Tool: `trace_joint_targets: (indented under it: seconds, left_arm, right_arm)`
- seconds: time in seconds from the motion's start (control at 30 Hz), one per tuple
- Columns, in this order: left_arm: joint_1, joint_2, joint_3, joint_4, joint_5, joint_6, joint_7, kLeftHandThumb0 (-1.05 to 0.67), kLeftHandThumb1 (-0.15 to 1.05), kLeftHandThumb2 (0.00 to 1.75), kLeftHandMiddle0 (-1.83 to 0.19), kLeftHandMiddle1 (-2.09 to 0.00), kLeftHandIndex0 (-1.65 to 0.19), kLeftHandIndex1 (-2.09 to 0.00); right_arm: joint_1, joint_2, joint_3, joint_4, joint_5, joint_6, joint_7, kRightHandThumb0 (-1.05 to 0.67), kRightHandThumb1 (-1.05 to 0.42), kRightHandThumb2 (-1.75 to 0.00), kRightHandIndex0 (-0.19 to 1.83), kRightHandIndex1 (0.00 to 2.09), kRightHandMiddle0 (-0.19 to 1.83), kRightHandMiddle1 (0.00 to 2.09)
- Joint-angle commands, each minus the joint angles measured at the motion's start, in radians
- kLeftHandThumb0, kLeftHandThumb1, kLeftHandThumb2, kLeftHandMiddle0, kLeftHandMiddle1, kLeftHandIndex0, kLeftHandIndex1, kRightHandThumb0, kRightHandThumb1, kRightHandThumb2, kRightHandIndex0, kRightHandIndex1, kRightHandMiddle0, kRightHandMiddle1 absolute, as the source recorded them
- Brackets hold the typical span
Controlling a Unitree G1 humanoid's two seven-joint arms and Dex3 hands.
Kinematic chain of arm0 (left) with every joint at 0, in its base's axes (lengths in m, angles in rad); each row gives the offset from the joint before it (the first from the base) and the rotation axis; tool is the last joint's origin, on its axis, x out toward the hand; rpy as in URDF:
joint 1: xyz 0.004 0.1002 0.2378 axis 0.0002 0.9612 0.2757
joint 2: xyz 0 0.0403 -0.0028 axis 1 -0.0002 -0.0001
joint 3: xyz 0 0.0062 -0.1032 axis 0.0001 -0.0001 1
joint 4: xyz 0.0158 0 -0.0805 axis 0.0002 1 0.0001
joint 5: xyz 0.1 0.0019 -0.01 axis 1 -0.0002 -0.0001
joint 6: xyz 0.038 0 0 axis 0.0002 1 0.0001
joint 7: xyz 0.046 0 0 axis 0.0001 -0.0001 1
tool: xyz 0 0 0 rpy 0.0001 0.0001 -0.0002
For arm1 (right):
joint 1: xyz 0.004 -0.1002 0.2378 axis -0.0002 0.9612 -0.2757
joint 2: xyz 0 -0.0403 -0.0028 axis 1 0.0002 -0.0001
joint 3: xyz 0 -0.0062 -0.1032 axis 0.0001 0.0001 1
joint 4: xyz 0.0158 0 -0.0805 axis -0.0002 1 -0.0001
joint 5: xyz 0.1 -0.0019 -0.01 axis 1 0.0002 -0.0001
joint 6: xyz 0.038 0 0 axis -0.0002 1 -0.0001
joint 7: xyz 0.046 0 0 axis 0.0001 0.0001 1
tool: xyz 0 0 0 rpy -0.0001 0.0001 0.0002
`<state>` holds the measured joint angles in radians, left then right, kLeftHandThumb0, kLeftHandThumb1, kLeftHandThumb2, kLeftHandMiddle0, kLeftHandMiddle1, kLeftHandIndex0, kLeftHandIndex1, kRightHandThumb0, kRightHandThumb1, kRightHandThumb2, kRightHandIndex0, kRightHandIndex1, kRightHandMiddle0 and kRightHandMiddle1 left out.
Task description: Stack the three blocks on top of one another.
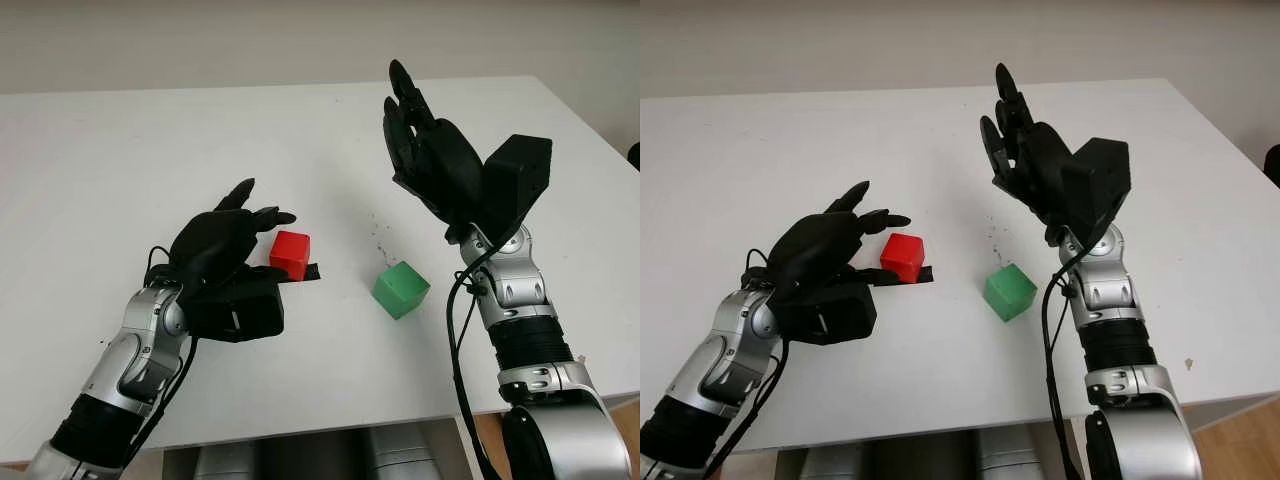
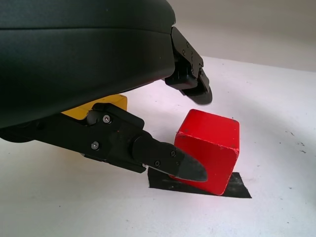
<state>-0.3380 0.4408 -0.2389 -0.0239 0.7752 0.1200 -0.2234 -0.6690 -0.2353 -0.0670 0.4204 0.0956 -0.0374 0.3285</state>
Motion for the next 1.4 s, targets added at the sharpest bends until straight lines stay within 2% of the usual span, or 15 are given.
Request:
trace_joint_targets:
  seconds: [0.0,0.1,0.23,0.27,0.4,0.43,0.57,0.63,0.77,0.9,1.0,1.07,1.13,1.23,1.37]
  left_arm:
    - [-0.015,0.007,-0.006,-0.033,0.004,0.007,-0.012,-0.60,1.04,0.06,0.18,-0.01,-0.06,-0.02]
    - [-0.012,0.007,-0.003,-0.061,0.001,0.020,-0.034,-0.70,1.05,0.07,0.19,0.00,0.10,-0.01]
    - [-0.003,0.008,0.024,-0.142,-0.032,0.049,-0.087,-0.79,1.05,0.09,0.19,0.00,0.18,0.00]
    - [0.000,0.008,0.034,-0.163,-0.045,0.054,-0.096,-0.84,1.05,0.16,0.19,0.00,0.19,0.00]
    - [0.025,-0.002,0.129,-0.295,-0.176,0.074,-0.129,-0.91,1.05,0.49,0.19,0.00,0.19,0.00]
    - [0.030,-0.008,0.159,-0.330,-0.220,0.093,-0.143,-0.91,1.05,0.52,0.19,0.00,0.19,0.00]
    - [0.034,-0.021,0.282,-0.422,-0.362,0.137,-0.137,-0.86,1.05,0.50,0.19,0.00,0.16,-0.04]
    - [0.021,-0.011,0.339,-0.422,-0.390,0.127,-0.098,-0.79,1.05,0.40,0.12,-0.05,0.03,-0.09]
    - [-0.024,0.034,0.432,-0.341,-0.428,0.083,-0.025,-0.70,1.05,0.22,-0.16,-0.10,-0.19,-0.16]
    - [-0.063,0.164,0.452,-0.238,-0.394,0.081,-0.046,-0.69,1.05,0.13,-0.27,-0.10,-0.26,-0.19]
    - [-0.100,0.316,0.422,-0.117,-0.378,0.044,-0.146,-0.70,1.04,0.09,-0.18,-0.05,-0.22,-0.16]
    - [-0.138,0.388,0.394,-0.051,-0.378,0.052,-0.227,-0.71,1.01,0.06,-0.09,-0.02,-0.18,-0.12]
    - [-0.177,0.437,0.357,0.017,-0.369,0.033,-0.274,-0.71,0.95,0.04,-0.02,-0.02,-0.17,-0.10]
    - [-0.234,0.491,0.294,0.134,-0.345,-0.051,-0.308,-0.73,0.89,0.03,0.02,-0.03,-0.21,-0.10]
    - [-0.305,0.528,0.210,0.232,-0.299,-0.158,-0.340,-0.73,0.87,0.04,0.03,-0.04,-0.26,-0.10]
  right_arm:
    - [0.000,-0.004,-0.001,-0.015,0.003,-0.002,0.002,-0.71,-1.05,-0.66,-0.19,0.03,-0.19,0.01]
    - [0.000,-0.002,-0.003,-0.016,0.005,0.001,0.000,-0.70,-1.05,-0.66,-0.19,0.03,-0.19,0.01]
    - [-0.002,-0.004,0.000,-0.012,-0.001,-0.007,0.001,-0.70,-1.05,-0.66,-0.19,0.03,-0.19,0.01]
    - [-0.003,-0.004,-0.001,-0.009,0.000,-0.009,0.002,-0.70,-1.05,-0.67,-0.19,0.03,-0.19,0.01]
    - [-0.006,-0.002,-0.003,-0.003,0.004,-0.006,0.006,-0.70,-1.05,-0.67,-0.19,0.02,-0.19,0.00]
    - [-0.006,-0.001,-0.004,-0.001,0.005,-0.007,0.005,-0.70,-1.05,-0.66,-0.19,0.02,-0.19,0.00]
    - [-0.012,-0.002,-0.003,0.005,0.001,-0.012,0.004,-0.71,-1.05,-0.65,-0.19,0.03,-0.19,0.01]
    - [-0.015,-0.002,-0.002,0.007,0.001,-0.012,0.005,-0.71,-1.05,-0.66,-0.19,0.03,-0.19,0.00]
    - [-0.022,-0.004,-0.002,0.015,-0.001,-0.015,0.007,-0.71,-1.05,-0.65,-0.19,0.03,-0.19,0.01]
    - [-0.028,-0.004,-0.002,0.018,-0.002,-0.010,0.007,-0.72,-1.05,-0.65,-0.19,0.03,-0.19,0.02]
    - [-0.029,-0.004,-0.001,0.021,-0.009,-0.019,0.002,-0.72,-1.05,-0.65,-0.18,0.04,-0.19,0.03]
    - [-0.030,-0.007,-0.001,0.023,-0.011,-0.024,0.004,-0.71,-1.05,-0.65,-0.18,0.04,-0.18,0.03]
    - [-0.032,-0.011,-0.001,0.023,-0.013,-0.022,0.007,-0.71,-1.05,-0.65,-0.18,0.04,-0.19,0.03]
    - [-0.033,-0.013,-0.003,0.023,-0.011,-0.021,0.011,-0.70,-1.05,-0.66,-0.18,0.04,-0.19,0.03]
    - [-0.031,-0.018,-0.002,0.018,-0.015,-0.016,0.011,-0.71,-1.05,-0.65,-0.18,0.05,-0.19,0.03]
